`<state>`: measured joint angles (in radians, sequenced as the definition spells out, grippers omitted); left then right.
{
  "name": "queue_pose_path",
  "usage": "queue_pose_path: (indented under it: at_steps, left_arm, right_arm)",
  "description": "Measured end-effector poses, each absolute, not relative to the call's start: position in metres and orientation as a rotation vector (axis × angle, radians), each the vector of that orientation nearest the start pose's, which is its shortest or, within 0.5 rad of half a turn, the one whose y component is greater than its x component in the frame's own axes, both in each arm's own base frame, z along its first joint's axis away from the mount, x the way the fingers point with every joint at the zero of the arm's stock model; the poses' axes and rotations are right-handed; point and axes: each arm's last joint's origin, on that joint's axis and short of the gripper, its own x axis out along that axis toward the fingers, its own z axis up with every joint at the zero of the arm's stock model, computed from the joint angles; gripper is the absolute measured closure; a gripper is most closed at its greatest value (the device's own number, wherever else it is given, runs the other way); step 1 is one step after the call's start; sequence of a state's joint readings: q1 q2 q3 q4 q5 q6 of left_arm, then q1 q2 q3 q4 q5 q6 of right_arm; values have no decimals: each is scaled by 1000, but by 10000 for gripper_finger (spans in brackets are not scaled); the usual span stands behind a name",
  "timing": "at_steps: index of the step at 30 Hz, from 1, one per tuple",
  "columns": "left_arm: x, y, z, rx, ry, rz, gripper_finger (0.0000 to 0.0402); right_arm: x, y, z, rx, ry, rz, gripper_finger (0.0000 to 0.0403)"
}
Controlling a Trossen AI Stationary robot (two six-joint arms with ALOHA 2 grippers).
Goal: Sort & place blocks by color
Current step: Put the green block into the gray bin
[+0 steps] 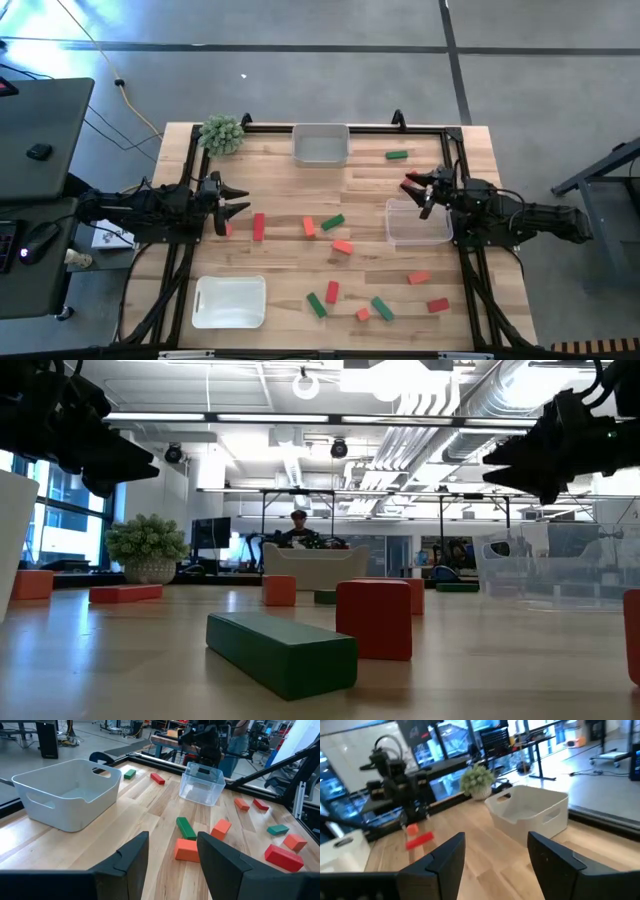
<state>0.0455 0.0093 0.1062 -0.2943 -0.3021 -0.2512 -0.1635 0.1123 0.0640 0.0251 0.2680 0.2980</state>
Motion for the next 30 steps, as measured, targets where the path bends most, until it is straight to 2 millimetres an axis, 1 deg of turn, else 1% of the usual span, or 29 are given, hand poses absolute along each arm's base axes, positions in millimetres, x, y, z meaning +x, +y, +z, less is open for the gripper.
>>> queue_pose_path:
  at_steps: [3, 6, 10, 14, 16, 19, 24, 27, 30]
  left_arm:
    - [87, 13, 171, -222, 152, 369, 245]
    - [87, 13, 171, -222, 152, 369, 245]
    - [87, 13, 171, -222, 152, 369, 245]
    - [87, 13, 171, -222, 152, 369, 245]
    - [87, 13, 171, -222, 152, 369, 245]
    - [87, 13, 171, -222, 152, 369, 245]
    - [87, 13, 171, -222, 152, 369, 245]
    - [87, 13, 171, -222, 152, 369, 245]
    - [87, 13, 171, -223, 152, 369, 245]
  right_arm:
    - [96, -25, 192, 306, -92, -478, 179]
    - [93, -26, 208, 282, -131, -523, 164]
    - [90, -27, 237, 230, -168, -580, 158]
    - [93, -29, 271, 159, -145, -637, 157]
    - [97, -30, 287, 128, -93, -669, 157]
    - [105, -33, 305, 114, 39, -723, 157]
    - [121, -39, 330, 224, 233, -835, 157]
    - [131, -46, 341, 279, 359, -886, 157]
    - [138, -54, 349, 367, 470, -976, 157]
